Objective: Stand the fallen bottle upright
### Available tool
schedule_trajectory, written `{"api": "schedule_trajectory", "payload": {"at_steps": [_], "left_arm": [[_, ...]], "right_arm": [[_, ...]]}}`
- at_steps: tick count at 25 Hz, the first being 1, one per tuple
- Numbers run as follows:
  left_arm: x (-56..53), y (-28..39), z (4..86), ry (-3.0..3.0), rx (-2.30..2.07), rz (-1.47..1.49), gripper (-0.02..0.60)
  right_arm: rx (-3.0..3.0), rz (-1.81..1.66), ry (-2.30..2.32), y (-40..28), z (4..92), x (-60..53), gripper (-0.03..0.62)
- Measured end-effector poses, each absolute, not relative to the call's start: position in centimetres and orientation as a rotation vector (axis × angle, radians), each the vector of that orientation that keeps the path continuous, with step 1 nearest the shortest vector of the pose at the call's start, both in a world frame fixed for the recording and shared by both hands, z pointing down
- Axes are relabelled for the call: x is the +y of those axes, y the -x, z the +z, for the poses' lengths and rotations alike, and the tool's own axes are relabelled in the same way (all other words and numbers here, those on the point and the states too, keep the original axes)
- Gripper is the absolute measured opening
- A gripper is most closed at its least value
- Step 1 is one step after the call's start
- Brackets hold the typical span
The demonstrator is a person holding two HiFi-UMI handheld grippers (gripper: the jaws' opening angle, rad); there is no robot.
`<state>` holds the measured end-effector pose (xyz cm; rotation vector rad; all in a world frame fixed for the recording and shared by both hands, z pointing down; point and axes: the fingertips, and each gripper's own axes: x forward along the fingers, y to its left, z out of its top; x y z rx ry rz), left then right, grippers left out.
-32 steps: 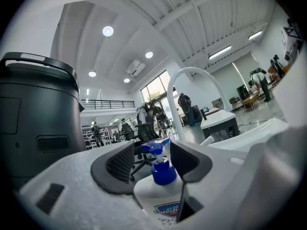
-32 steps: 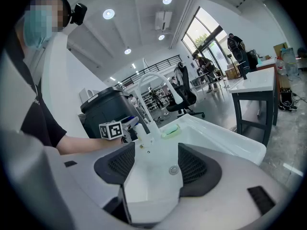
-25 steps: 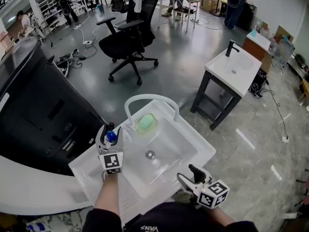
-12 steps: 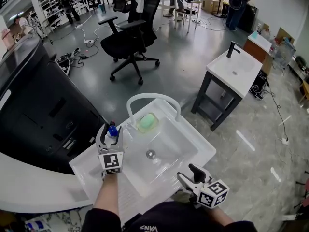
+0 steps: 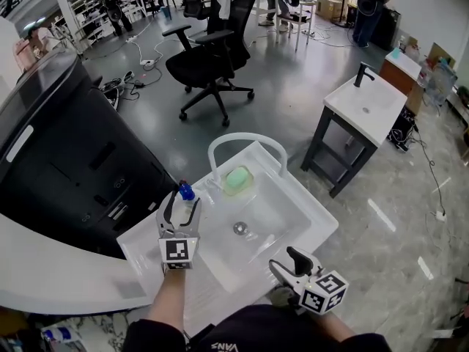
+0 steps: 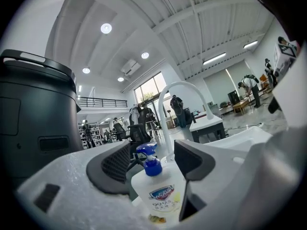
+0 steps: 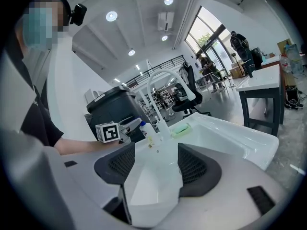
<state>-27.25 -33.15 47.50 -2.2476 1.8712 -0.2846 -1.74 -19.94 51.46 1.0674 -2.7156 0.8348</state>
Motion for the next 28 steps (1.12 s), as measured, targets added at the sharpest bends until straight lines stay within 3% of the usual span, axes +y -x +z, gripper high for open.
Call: {"api": "schedule_trajectory", "payload": {"at_steps": [19,21,24,28], "left_arm": [[-20.3,25.4,48.7,2.531,1.767,-0.341,0.274],[-19.1,25.2,48.2,2.528,1.772,-0.350,0.236],[-17.5,25.1,47.8,2.491,1.808,-0.365,0.114],[-15.9,24.5,48.0,2.453,1.897,-0.397,0.052]], "right_arm": [[-2.791,0.795,-1.062,5.7,50.5,-16.8,0.262],[-2.805,0.782,-1.038,5.9,50.2,-16.8,0.256],[-2.823,0.759,-0.974,6.0,49.9,-16.8,0.250],[-2.830,0.739,-0.863,5.9,49.9,-16.9,0.231]]}}
